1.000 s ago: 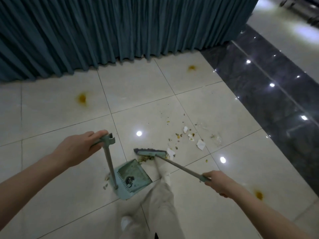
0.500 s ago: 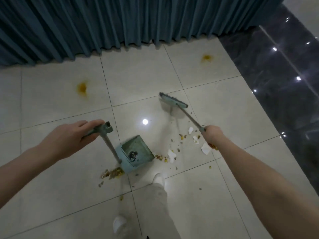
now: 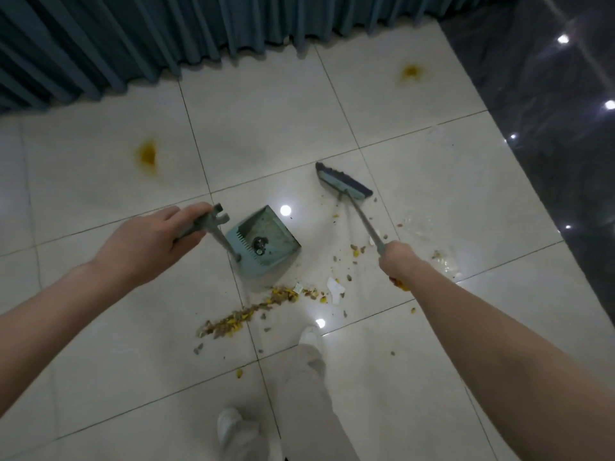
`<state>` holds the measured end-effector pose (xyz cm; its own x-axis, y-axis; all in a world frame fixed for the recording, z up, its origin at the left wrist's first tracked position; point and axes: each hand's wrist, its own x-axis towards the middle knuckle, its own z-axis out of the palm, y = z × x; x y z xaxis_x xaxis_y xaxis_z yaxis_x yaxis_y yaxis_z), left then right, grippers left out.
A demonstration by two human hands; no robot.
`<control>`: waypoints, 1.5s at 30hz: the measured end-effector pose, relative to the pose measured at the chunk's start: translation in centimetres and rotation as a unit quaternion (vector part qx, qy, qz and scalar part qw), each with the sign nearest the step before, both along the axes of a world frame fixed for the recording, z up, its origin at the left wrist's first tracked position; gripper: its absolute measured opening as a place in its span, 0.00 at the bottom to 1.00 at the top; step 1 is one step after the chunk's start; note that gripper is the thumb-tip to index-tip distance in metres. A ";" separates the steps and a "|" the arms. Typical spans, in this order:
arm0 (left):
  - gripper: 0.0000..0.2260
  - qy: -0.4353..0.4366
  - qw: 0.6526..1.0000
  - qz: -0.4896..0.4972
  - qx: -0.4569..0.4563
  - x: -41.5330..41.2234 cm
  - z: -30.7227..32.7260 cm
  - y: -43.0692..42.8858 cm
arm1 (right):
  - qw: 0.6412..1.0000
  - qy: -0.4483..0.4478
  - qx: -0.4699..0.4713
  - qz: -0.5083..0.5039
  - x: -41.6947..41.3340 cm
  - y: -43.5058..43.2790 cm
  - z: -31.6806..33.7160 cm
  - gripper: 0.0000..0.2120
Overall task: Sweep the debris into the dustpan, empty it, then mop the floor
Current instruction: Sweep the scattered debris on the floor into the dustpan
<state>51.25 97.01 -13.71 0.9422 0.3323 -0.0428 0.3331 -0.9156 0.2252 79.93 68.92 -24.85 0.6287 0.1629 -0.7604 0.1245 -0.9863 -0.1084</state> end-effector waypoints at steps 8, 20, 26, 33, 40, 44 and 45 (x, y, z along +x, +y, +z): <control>0.19 0.001 0.999 -0.035 0.009 -5.3 2.0 -0.4 | 0.996 0.009 -0.041 0.084 -9.3 -4.7 4.0 0.12; 0.19 0.011 0.995 -0.100 -0.008 -20.5 2.2 -2.1 | 0.992 0.075 -0.066 0.077 -30.4 -14.7 7.5 0.11; 0.19 0.021 0.995 -0.100 0.007 -21.7 2.9 -2.2 | 0.993 0.069 -0.053 0.083 -32.6 -16.6 10.2 0.11; 0.19 0.064 0.992 -0.104 0.010 -18.6 4.5 -2.7 | 0.999 0.035 0.008 0.021 -28.9 -17.2 13.4 0.12; 0.17 -0.002 0.989 -0.149 0.024 -11.7 4.0 -3.3 | 0.999 -0.018 0.037 -0.008 -19.4 -15.0 13.3 0.12; 0.19 0.000 0.991 -0.134 0.030 -5.6 3.2 -3.1 | 0.997 -0.049 0.047 -0.025 -9.7 -12.8 10.9 0.11; 0.20 0.003 0.992 -0.126 0.030 -3.8 2.9 -3.1 | 0.997 -0.054 0.045 -0.031 -6.9 -12.2 10.0 0.12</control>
<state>47.42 93.89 -10.76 0.9955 0.0882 -0.0353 0.0929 -0.9816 0.1670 72.99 56.75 -14.82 0.7170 0.1852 -0.6720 0.0783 -0.9794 -0.1864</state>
